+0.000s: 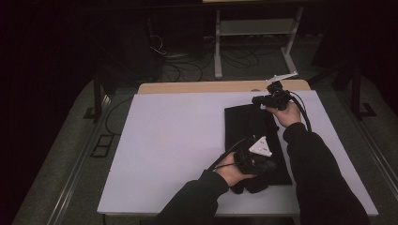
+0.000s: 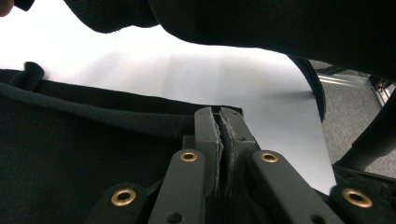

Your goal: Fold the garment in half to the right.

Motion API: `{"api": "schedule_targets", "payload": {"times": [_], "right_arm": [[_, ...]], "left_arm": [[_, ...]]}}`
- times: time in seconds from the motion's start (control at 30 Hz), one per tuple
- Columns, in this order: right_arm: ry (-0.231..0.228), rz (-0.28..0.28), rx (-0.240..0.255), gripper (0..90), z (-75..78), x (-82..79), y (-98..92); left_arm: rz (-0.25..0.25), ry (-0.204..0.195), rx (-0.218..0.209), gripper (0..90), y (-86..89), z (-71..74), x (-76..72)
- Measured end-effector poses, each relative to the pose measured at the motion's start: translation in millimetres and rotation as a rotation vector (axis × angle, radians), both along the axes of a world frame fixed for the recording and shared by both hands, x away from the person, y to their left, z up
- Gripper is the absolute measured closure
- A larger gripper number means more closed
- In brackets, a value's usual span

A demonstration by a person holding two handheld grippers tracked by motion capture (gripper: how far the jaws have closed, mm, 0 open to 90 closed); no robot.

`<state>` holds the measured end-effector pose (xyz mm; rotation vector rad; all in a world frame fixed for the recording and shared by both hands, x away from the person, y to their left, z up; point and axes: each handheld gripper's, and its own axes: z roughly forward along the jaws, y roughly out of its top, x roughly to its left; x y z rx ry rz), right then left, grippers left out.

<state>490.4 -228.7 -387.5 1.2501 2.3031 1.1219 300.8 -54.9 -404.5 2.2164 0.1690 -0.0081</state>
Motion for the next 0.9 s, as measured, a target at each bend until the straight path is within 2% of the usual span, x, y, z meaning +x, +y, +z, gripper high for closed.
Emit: {"api": "schedule_targets", "payload": {"times": [0.5, 0.9], "right_arm": [[0.027, -0.047, 0.035, 85.5, -17.1, -5.8, -23.8], [0.046, -0.076, 0.067, 85.4, -35.8, -9.9, -38.6]], "left_arm": [[-0.019, 0.021, 0.035, 85.0, -24.3, -11.2, -1.7], [-0.02, 0.031, 0.105, 85.0, -45.0, -19.3, 0.3]]}}
